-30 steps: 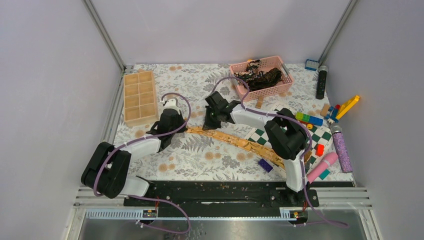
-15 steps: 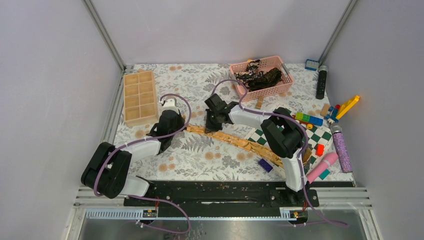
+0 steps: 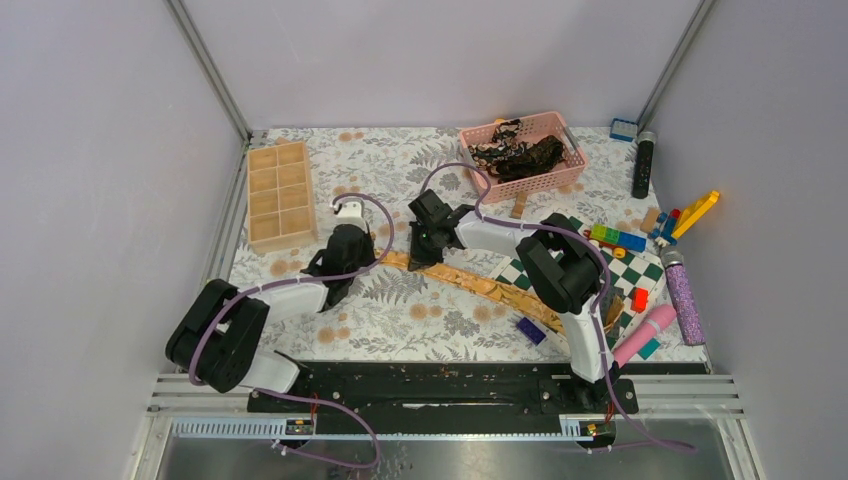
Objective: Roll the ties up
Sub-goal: Roll the tie at the center of the board.
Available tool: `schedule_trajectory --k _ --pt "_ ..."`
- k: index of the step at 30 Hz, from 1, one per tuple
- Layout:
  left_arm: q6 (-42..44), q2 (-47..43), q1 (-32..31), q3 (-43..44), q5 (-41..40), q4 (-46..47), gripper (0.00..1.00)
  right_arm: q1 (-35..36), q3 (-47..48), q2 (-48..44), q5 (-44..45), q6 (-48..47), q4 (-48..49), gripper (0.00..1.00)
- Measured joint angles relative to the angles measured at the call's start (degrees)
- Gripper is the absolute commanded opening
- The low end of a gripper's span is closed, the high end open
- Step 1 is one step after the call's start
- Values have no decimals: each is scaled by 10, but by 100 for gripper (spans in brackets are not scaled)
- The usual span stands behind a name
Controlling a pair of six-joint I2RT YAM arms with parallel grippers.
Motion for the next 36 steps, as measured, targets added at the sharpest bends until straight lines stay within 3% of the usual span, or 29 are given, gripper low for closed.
schedule_trajectory --k 13,20,36 --pt "40 53 -72 38 -89 -63 1 0 0 -1 -12 -12 2 13" --pt "46 78 -102 58 -132 -99 2 -4 -11 -30 -12 -14 5 23" --pt "42 90 -105 85 -132 -149 11 -35 -35 -48 -21 -12 29 26"
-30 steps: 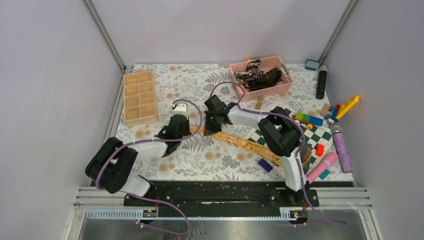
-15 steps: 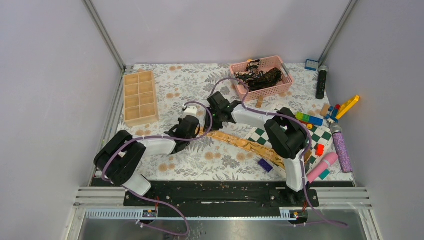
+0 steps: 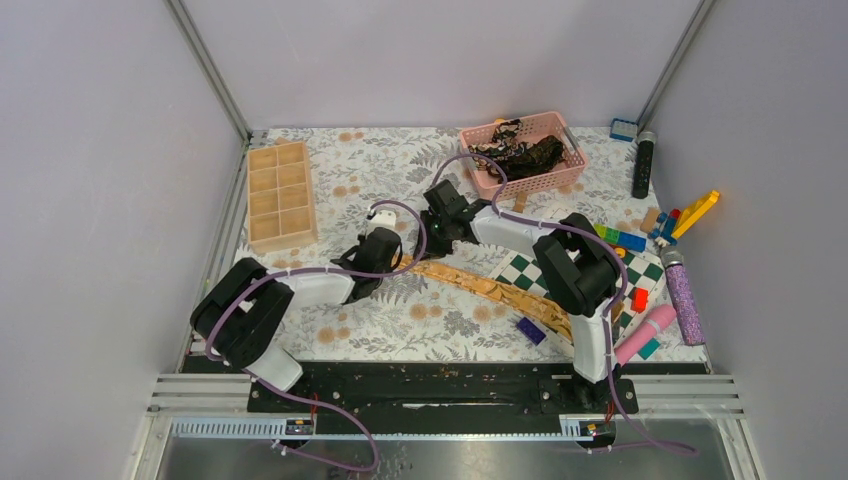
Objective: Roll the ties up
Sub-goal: Roll the tie at the center of the board.
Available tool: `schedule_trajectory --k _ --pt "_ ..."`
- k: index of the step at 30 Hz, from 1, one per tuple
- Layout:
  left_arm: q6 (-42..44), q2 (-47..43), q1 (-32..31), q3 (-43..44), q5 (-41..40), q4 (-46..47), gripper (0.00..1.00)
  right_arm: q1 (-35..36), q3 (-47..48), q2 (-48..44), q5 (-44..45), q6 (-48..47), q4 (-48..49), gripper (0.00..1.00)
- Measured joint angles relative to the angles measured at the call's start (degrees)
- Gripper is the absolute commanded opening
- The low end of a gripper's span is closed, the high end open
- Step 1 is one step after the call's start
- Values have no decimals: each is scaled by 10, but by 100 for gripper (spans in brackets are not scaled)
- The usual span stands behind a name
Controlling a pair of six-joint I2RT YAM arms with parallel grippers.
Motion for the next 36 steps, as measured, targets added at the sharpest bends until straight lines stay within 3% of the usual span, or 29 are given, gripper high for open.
schedule_trajectory --k 12,20,24,36 --pt "0 6 0 8 19 -8 15 -10 -2 0 -10 0 1 30" --pt "-2 6 0 8 31 -14 32 -14 -2 0 -15 0 3 33" --pt "-2 6 0 8 33 -13 51 -14 -2 0 -15 0 5 33" --pt "-4 5 0 8 47 -12 63 -21 2 0 -24 0 4 33"
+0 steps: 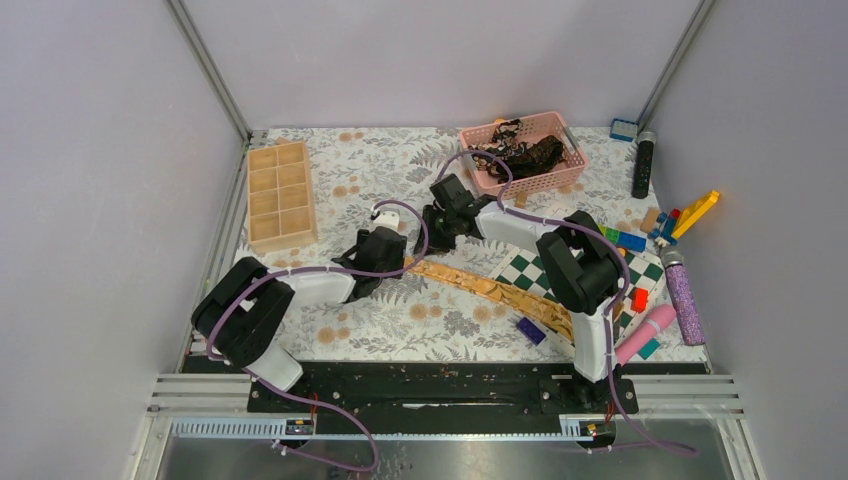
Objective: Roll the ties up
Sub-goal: Roll the tie at the center of the board.
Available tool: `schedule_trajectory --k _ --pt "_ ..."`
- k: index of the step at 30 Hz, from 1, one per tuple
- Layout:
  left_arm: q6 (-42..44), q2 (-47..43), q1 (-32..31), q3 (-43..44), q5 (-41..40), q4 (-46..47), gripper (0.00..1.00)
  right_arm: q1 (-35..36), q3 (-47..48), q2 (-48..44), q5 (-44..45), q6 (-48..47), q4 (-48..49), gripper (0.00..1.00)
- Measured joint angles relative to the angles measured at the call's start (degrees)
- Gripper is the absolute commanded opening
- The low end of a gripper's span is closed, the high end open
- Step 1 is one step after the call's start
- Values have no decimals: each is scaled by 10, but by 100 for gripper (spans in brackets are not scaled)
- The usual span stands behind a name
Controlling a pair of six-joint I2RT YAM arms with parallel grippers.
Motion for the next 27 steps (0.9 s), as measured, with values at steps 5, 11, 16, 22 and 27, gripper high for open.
schedule_trajectory --k 5,11,16,22,27 --pt "0 -4 0 0 6 -2 64 -3 6 0 -5 0 3 33" --pt "-1 -21 0 3 12 -5 66 -4 6 0 -5 0 4 33" --pt "-2 -37 0 3 17 -6 66 -6 6 0 -5 0 4 34" --pt "-7 -56 0 3 22 -7 66 -8 6 0 -6 0 4 34" --pt "-7 -74 0 3 23 -7 67 -10 11 0 -8 0 3 33"
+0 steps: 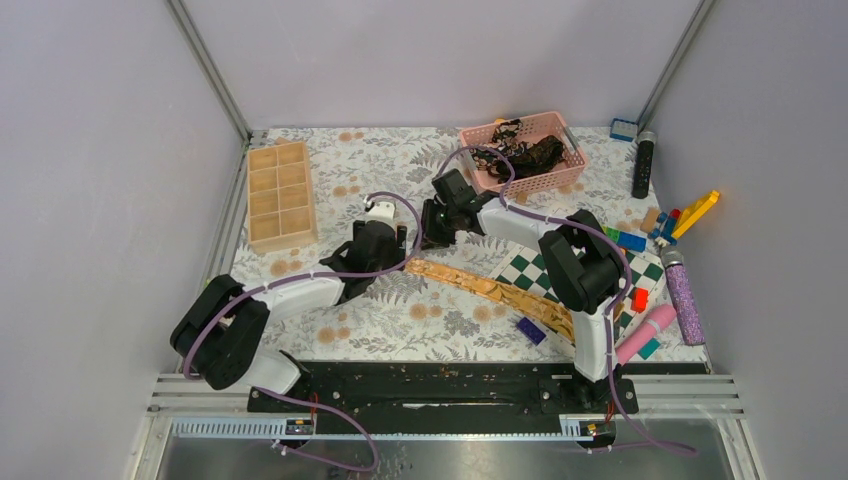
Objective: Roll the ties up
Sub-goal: Roll the tie at the center of the board.
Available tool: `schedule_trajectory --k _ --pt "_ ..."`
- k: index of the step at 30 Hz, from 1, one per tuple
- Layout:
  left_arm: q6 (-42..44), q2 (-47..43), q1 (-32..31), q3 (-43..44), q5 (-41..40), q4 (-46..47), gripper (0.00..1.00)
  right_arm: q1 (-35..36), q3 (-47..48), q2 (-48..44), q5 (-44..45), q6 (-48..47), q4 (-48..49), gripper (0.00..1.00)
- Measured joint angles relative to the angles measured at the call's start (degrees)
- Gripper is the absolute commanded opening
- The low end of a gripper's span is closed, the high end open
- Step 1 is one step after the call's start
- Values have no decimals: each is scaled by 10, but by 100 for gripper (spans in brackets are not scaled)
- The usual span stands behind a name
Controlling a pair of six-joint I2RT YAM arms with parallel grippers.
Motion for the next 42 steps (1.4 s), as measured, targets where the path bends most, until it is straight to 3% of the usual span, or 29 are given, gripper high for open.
schedule_trajectory --k 21,24,29,36,39,42 --pt "-16 -15 13 0 8 -2 67 0 15 0 -12 4 5 32" --pt "-40 -33 43 0 21 -11 65 0 15 0 -12 4 5 30" --pt "-113 -64 149 0 43 -38 59 0 14 0 -12 4 5 25" --pt "-210 -80 224 0 49 -93 42 0 14 0 -28 3 5 4" --pt "-235 -78 245 0 50 -114 29 2 33 7 -45 5 3 0" --pt "-252 -64 262 4 53 -128 9 5 77 28 -58 10 5 0"
